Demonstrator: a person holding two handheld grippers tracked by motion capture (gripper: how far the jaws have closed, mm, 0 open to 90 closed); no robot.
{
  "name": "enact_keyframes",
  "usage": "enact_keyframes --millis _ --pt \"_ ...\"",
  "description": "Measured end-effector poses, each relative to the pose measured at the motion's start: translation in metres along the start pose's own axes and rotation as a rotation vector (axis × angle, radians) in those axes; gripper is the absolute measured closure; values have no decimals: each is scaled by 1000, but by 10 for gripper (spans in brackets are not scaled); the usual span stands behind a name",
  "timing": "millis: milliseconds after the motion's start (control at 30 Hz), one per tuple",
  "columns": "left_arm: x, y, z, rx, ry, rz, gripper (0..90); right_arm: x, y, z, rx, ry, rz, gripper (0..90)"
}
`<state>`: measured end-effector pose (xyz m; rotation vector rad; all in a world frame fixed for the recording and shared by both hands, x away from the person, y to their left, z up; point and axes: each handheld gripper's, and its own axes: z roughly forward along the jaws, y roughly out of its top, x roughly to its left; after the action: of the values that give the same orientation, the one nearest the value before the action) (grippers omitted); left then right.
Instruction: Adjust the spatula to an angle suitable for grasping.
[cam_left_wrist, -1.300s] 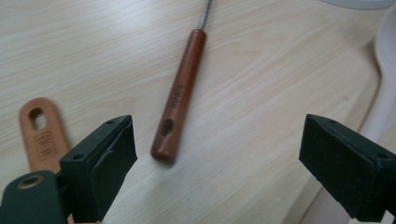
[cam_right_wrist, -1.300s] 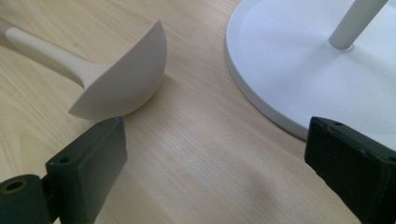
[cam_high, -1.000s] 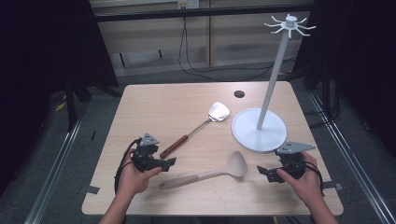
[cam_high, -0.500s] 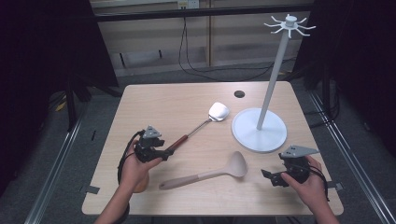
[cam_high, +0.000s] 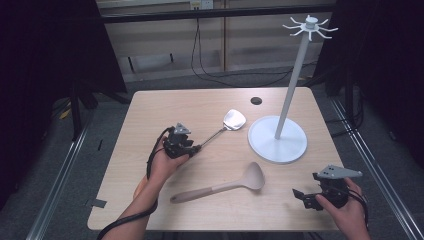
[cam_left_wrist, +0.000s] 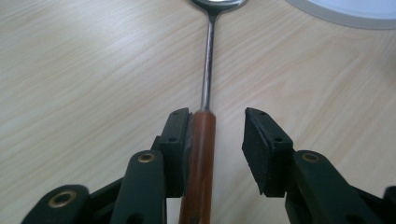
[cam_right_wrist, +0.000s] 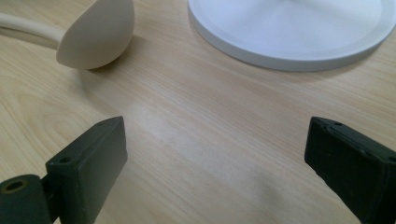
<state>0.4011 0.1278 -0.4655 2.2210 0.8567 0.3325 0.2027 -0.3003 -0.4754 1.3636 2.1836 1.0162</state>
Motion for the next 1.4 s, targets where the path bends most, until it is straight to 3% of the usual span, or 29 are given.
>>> enact_keyframes --millis 100,200,267,300,400,600,633,667,733,767,800,867,933,1033,1200,1233,1267,1400 --pt "-1 11 14 19 -14 4 630 -1 -2 -4 -10 -7 7 56" --pt "-1 21 26 47 -1 33 630 -2 -3 -6 -9 -9 11 56" --pt "-1 25 34 52 -10 12 630 -3 -4 -7 -9 -7 7 56" --pt "0 28 37 63 -2 26 630 -3 -4 -7 -9 -11 6 56" --pt "0 32 46 69 11 28 630 -4 -4 -8 -17 -12 8 56" --pt "1 38 63 121 -5 39 632 -5 -3 -7 -14 -11 2 57" --pt "0 39 66 120 7 55 633 -5 -2 -7 -19 -12 8 57" --pt "-1 40 68 147 -13 66 633 -5 -2 -8 -24 -11 10 57" --pt "-5 40 74 152 -6 66 633 -6 -1 -8 -30 -10 14 57" --pt "-4 41 76 159 -30 76 633 -7 -1 -7 -29 -7 9 57" --pt "-6 42 78 149 -15 74 637 -7 -1 -7 -28 -6 6 57" --pt "-6 45 79 171 -27 116 659 -7 -1 -7 -31 -8 6 58" --pt "-7 48 80 177 -22 132 714 -7 -1 -7 -30 -3 16 59" --pt "-3 48 81 179 -56 132 837 -8 -2 -7 -29 0 17 59" --pt "-3 47 77 173 -83 157 844 -10 -2 -5 -30 4 21 59" --pt "-2 48 74 176 -92 180 844 -10 -2 -5 -28 3 25 59" --pt "-4 48 71 161 -100 166 844 -11 -2 -5 -25 6 26 60" --pt "-12 52 55 138 -118 219 845 -11 -1 -3 -25 11 18 60"
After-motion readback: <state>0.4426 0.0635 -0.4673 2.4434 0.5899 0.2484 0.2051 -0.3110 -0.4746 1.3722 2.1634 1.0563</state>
